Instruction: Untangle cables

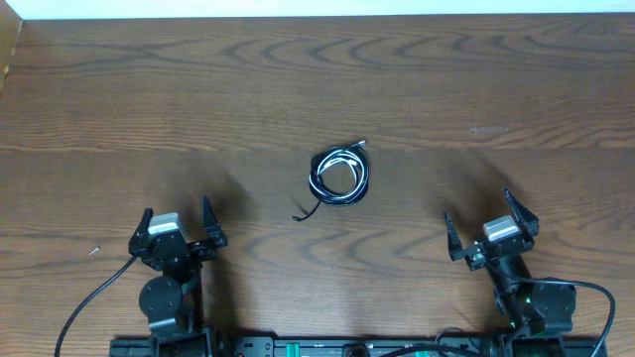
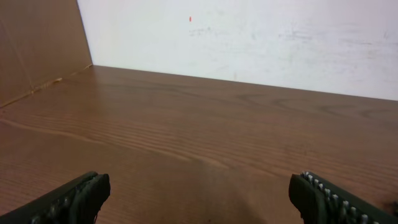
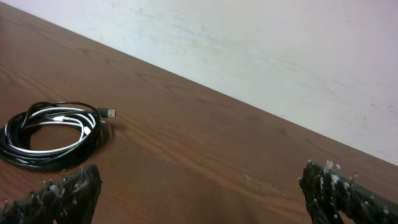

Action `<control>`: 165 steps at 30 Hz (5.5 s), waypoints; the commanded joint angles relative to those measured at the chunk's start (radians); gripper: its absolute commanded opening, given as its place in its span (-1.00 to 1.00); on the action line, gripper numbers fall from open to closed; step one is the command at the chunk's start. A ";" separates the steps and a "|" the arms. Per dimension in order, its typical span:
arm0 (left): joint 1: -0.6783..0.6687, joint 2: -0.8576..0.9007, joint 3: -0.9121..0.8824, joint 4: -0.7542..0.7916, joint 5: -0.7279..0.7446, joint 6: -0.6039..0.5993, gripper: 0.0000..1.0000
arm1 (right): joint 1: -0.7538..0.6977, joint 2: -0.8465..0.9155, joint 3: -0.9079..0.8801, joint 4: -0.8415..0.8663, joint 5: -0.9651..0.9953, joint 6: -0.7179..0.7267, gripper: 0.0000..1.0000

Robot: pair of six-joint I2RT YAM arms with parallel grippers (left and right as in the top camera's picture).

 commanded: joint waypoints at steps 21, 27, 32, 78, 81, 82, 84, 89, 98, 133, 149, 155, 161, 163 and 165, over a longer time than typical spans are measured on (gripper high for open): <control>-0.003 -0.005 -0.013 -0.040 0.002 0.006 0.96 | 0.008 -0.005 -0.002 -0.005 -0.009 0.014 0.99; -0.003 -0.005 -0.013 -0.040 0.002 0.006 0.96 | 0.007 -0.005 -0.002 -0.005 -0.002 0.006 0.98; -0.003 -0.005 -0.013 -0.040 0.002 0.006 0.96 | 0.008 -0.005 -0.002 -0.004 -0.002 0.006 0.98; -0.003 -0.005 -0.013 -0.040 0.002 0.006 0.96 | 0.008 -0.005 -0.002 -0.005 -0.002 0.006 0.99; -0.003 -0.005 -0.013 -0.040 0.002 0.006 0.96 | 0.008 -0.005 -0.002 -0.005 -0.002 0.006 0.98; -0.003 -0.005 -0.013 -0.040 0.002 0.006 0.96 | 0.008 -0.005 -0.002 -0.005 -0.002 0.006 0.99; -0.003 -0.005 -0.013 -0.040 0.003 0.006 0.96 | 0.008 -0.005 -0.002 -0.005 -0.002 0.007 0.98; -0.003 -0.002 -0.005 -0.041 0.018 0.007 0.96 | 0.008 -0.005 0.002 -0.001 -0.048 0.012 0.99; -0.003 0.161 0.131 -0.041 0.064 0.007 0.96 | 0.006 0.004 0.064 -0.023 -0.067 0.082 0.99; -0.127 1.245 1.172 -0.695 0.190 0.010 0.96 | 0.068 1.426 1.206 -0.478 -0.545 0.095 0.99; -0.280 1.381 1.210 -0.665 0.366 -0.032 0.96 | 0.093 1.608 1.249 -0.435 -0.552 0.097 0.99; -0.280 1.387 1.210 -0.628 0.365 -0.051 0.95 | 0.093 1.611 1.249 -0.444 -0.452 0.113 0.91; -0.320 1.466 1.210 -0.552 0.318 -0.126 0.98 | 0.093 1.611 1.249 -0.446 -0.336 0.208 0.86; -0.348 1.513 1.210 -0.531 0.266 -0.142 1.00 | 0.093 1.611 1.249 -0.445 -0.322 0.224 0.83; -0.383 1.566 1.210 -0.507 0.220 -0.161 0.95 | 0.093 1.611 1.249 -0.445 -0.319 0.224 0.82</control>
